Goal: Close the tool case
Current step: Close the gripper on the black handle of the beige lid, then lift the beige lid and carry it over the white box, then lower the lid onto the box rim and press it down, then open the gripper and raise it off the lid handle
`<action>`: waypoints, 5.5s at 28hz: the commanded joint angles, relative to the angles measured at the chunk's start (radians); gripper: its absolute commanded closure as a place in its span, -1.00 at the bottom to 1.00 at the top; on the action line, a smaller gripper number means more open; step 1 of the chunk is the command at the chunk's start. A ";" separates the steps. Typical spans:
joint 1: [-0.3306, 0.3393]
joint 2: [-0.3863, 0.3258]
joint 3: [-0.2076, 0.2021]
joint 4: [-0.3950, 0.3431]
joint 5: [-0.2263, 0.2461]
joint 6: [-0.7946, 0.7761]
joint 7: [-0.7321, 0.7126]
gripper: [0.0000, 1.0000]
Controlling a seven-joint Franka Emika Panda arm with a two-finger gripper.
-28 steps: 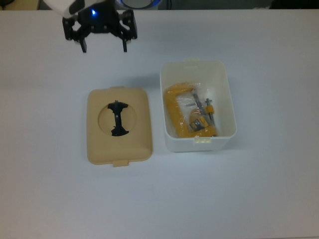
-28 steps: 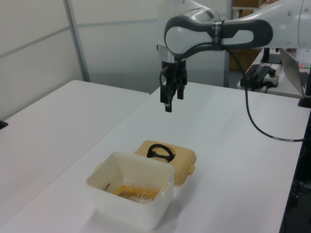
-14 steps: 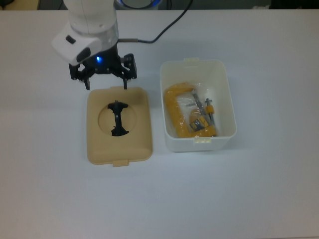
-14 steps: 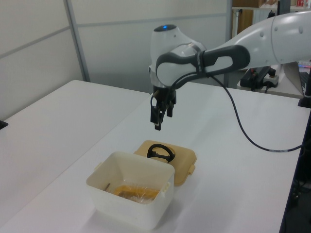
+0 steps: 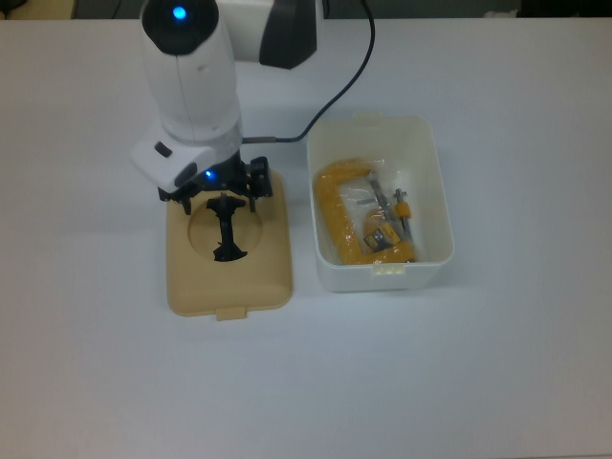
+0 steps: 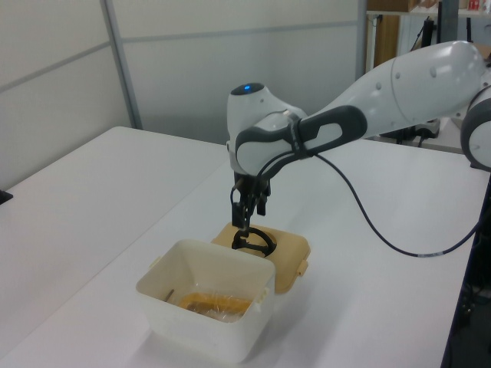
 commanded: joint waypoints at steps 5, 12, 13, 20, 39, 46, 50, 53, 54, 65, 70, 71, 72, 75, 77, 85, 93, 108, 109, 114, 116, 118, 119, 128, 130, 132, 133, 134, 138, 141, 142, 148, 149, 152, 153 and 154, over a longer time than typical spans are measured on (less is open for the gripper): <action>0.014 0.006 -0.001 -0.012 0.019 0.033 -0.019 -0.31; 0.025 0.006 0.000 -0.013 0.017 0.031 -0.024 0.73; 0.027 0.006 0.000 -0.013 0.017 0.031 -0.024 0.82; 0.027 0.006 0.000 -0.015 0.016 0.031 -0.045 1.00; -0.073 -0.066 -0.014 0.099 0.092 -0.059 -0.217 1.00; -0.075 -0.134 -0.021 0.103 0.097 -0.114 -0.214 1.00; -0.070 -0.157 -0.017 0.113 0.097 -0.131 -0.150 1.00; -0.062 -0.162 -0.008 0.140 0.095 -0.174 -0.065 1.00; -0.058 -0.165 -0.006 0.151 0.095 -0.188 -0.044 1.00; 0.083 -0.179 -0.001 0.176 0.082 -0.335 0.196 1.00; 0.148 -0.179 0.000 0.182 0.079 -0.338 0.294 1.00; 0.166 -0.179 0.005 0.186 0.074 -0.338 0.312 1.00; 0.174 -0.179 0.006 0.186 0.072 -0.338 0.315 1.00; 0.189 -0.177 0.017 0.186 0.071 -0.337 0.331 1.00; 0.198 -0.175 0.034 0.188 0.066 -0.335 0.363 1.00; 0.217 -0.162 0.085 0.188 -0.003 -0.326 0.415 1.00; 0.237 -0.128 0.085 0.194 -0.092 -0.282 0.407 1.00; 0.254 -0.068 0.086 0.229 -0.075 -0.259 0.417 1.00; 0.254 -0.067 0.086 0.229 -0.072 -0.257 0.417 1.00; 0.254 -0.063 0.089 0.228 -0.067 -0.253 0.418 1.00; 0.254 -0.065 0.092 0.228 -0.063 -0.253 0.418 1.00; 0.254 -0.065 0.092 0.228 -0.056 -0.253 0.418 1.00; 0.255 -0.065 0.092 0.228 -0.055 -0.253 0.418 1.00; 0.286 -0.063 0.094 0.222 -0.035 -0.253 0.415 1.00; 0.289 -0.063 0.094 0.219 -0.035 -0.253 0.410 0.63; 0.289 -0.063 0.092 0.219 -0.035 -0.253 0.407 -0.32; 0.287 -0.063 0.092 0.219 -0.035 -0.253 0.407 -0.68; 0.287 -0.063 0.092 0.220 -0.038 -0.253 0.407 -1.00; 0.283 -0.065 0.089 0.225 -0.046 -0.254 0.404 -1.00; 0.281 -0.068 0.085 0.228 -0.049 -0.254 0.406 -1.00; 0.281 -0.071 0.083 0.228 -0.049 -0.254 0.406 -1.00; 0.258 -0.114 0.077 0.231 -0.040 -0.271 0.407 -1.00; 0.254 -0.122 0.077 0.231 -0.043 -0.279 0.406 -1.00; 0.237 -0.148 0.075 0.231 -0.049 -0.314 0.406 -1.00; 0.222 -0.169 0.075 0.231 -0.050 -0.334 0.406 -1.00; 0.212 -0.181 0.075 0.231 -0.050 -0.346 0.406 -1.00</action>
